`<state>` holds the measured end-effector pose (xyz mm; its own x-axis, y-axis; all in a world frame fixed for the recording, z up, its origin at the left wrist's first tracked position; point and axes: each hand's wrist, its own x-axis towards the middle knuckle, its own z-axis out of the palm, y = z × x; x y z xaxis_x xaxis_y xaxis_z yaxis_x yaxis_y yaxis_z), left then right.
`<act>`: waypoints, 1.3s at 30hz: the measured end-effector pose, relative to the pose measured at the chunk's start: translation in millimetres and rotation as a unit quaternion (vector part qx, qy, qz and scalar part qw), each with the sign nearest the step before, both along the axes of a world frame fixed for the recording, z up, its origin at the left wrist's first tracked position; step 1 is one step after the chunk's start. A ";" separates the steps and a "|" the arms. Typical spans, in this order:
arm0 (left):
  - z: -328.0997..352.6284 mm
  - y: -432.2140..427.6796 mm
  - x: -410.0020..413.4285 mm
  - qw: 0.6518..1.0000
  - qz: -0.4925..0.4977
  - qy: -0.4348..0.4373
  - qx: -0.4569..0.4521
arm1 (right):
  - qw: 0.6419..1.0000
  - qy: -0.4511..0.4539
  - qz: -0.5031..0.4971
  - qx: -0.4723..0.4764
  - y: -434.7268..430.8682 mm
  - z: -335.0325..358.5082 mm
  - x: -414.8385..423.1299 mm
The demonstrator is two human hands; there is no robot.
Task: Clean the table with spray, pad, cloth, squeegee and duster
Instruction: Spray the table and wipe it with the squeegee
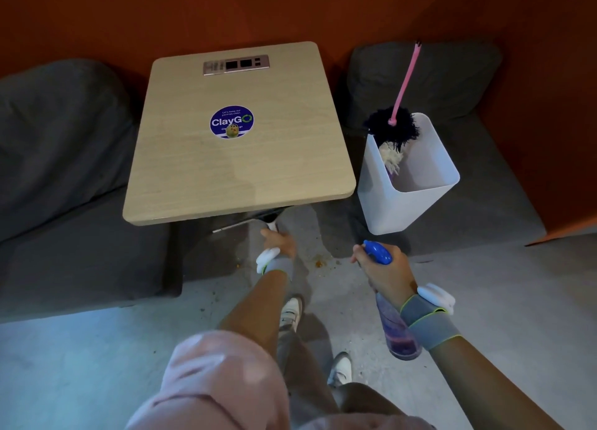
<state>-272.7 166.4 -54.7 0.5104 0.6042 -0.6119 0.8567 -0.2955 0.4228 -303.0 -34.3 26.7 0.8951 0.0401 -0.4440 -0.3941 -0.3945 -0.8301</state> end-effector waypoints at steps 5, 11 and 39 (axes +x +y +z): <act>4.1 14.9 7.5 0.996 -0.063 0.058 0.035 | 1.000 -0.013 -0.008 0.001 -1.0 4.5 -0.4; -2.3 -10.1 -34.5 0.995 -0.093 0.044 0.012 | 0.999 -0.039 -0.018 -0.004 -5.3 22.0 11.8; 158.3 -149.8 90.0 0.822 0.060 -0.174 -0.539 | 0.965 -0.192 -0.160 0.074 -97.3 99.6 120.7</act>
<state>-182.7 16.6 103.7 0.7449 -0.1350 -0.6534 0.6236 0.4892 0.6098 -182.3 -131.7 126.3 0.9697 -0.2285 -0.0867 -0.1275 -0.1703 -0.9771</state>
